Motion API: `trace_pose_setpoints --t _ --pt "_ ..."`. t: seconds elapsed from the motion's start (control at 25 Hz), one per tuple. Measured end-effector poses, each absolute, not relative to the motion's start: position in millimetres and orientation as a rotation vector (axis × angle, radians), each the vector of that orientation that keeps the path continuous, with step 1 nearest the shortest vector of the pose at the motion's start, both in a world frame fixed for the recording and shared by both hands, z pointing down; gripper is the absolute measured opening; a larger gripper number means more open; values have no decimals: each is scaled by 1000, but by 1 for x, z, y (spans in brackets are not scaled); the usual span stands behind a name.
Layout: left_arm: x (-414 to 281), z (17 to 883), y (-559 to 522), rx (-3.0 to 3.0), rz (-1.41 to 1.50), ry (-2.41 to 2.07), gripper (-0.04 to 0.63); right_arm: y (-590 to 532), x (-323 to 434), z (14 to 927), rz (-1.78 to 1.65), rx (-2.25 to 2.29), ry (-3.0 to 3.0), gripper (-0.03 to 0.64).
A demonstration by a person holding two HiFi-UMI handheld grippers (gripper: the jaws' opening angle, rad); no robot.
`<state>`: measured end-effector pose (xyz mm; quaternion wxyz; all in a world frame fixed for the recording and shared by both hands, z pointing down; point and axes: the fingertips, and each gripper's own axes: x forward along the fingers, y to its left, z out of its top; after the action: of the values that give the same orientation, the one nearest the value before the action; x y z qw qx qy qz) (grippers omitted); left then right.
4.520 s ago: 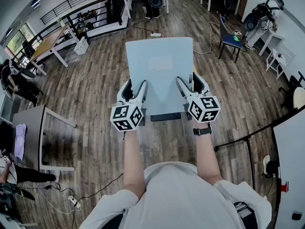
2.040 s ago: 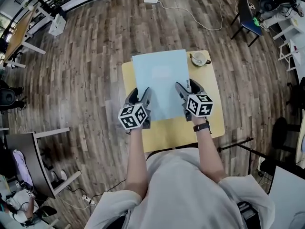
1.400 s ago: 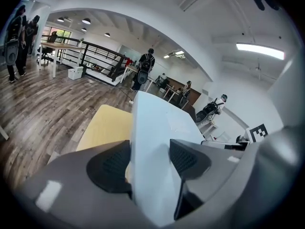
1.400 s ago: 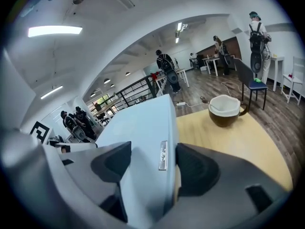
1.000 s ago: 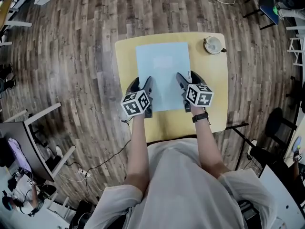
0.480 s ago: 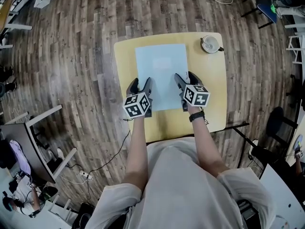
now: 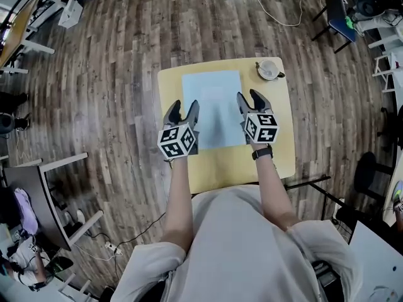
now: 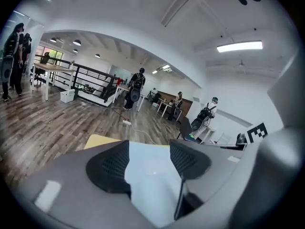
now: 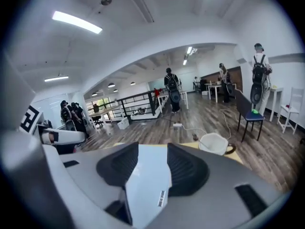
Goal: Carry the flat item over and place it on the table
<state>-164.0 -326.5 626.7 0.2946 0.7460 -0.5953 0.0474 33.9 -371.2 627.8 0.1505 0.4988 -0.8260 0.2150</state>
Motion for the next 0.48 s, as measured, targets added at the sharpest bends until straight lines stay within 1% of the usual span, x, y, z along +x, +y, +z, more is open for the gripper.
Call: trace_pose_setpoints --t 0.04,0.16,0.2,0.32,0.48 --pt "-163 613 -329 2006 109 -1597 268 -372 34 614 581 1440 -2399 186" --pt "-161 570 -339 2095 100 -1655 264 -375 33 570 458 1459 -2470 163" --pt "-161 555 -340 2123 100 -1683 252 -374 32 555 417 1467 -2492 154" --pt "-157 511 -342 2203 63 -1763 187 -372 32 510 301 1500 -2566 122" --pt "-141 462 -329 2311 15 -1806 159 -355 30 456 160 1523 -2640 83"
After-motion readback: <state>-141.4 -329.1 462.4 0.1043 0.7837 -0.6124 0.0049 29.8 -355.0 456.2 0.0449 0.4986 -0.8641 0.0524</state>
